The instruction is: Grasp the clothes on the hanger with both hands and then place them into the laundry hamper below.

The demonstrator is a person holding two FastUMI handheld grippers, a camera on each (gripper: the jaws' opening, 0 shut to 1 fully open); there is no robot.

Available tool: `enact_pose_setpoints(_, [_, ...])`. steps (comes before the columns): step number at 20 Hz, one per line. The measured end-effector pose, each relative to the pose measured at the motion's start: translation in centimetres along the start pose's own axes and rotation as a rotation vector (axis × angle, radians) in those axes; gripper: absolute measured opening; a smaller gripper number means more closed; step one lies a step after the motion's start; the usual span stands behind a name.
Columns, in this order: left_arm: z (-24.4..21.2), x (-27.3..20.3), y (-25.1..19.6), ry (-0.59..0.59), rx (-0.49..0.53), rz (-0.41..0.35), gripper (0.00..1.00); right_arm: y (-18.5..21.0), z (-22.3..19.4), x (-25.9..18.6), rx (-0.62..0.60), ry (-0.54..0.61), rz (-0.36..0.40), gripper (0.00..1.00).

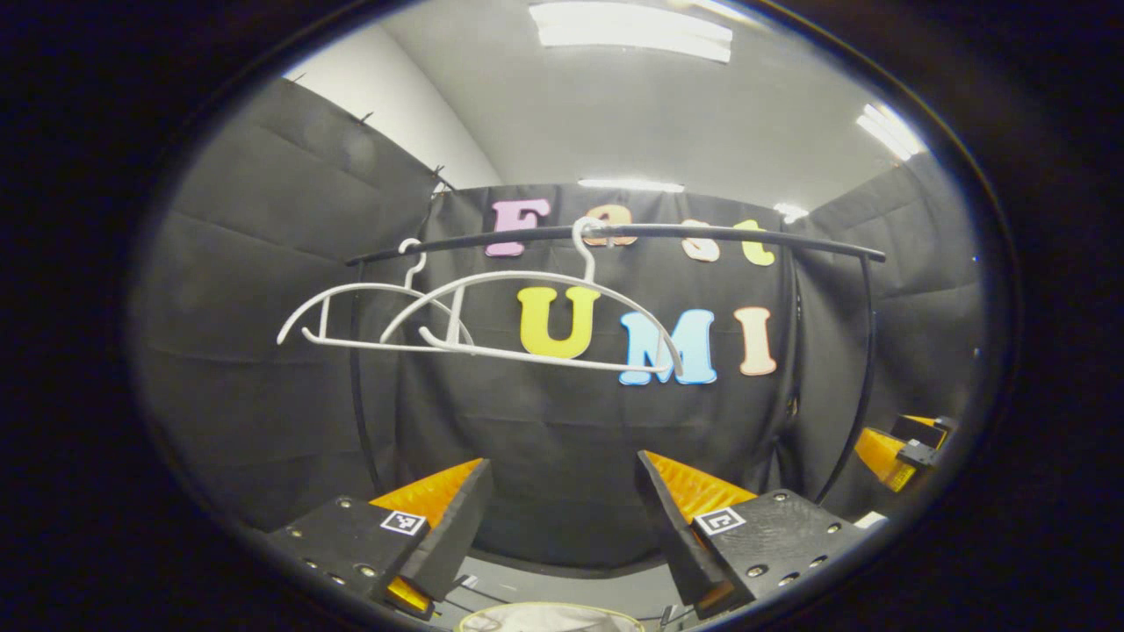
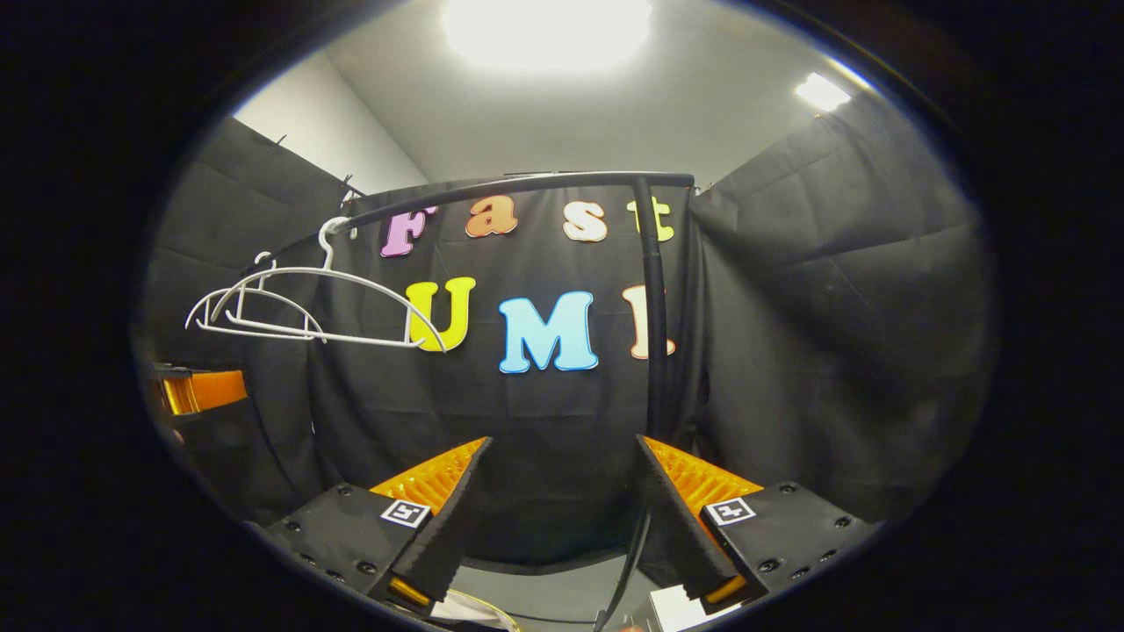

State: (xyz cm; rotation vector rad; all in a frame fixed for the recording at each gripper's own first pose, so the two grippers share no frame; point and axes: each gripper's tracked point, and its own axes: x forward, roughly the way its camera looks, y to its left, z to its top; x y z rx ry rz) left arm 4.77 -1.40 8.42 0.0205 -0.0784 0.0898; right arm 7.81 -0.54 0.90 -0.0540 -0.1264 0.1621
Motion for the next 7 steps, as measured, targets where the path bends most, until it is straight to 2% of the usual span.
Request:
enact_pose_setpoints(1, [0.0,0.0,-0.7,0.001,0.007,-0.020,0.94,-0.3,-0.3,0.0,0.009,0.005,-0.004,0.93])
enact_pose_setpoints(3, [-0.8,0.4,-1.7,0.021,0.014,-0.043,0.94,-1.0,-0.9,0.0,0.023,0.025,-0.020,0.93])
enact_pose_setpoints(7, [-5.3,0.7,-3.1,0.134,0.020,-0.055,0.94,-2.2,-1.9,-0.2,0.052,0.060,-0.061,0.93])
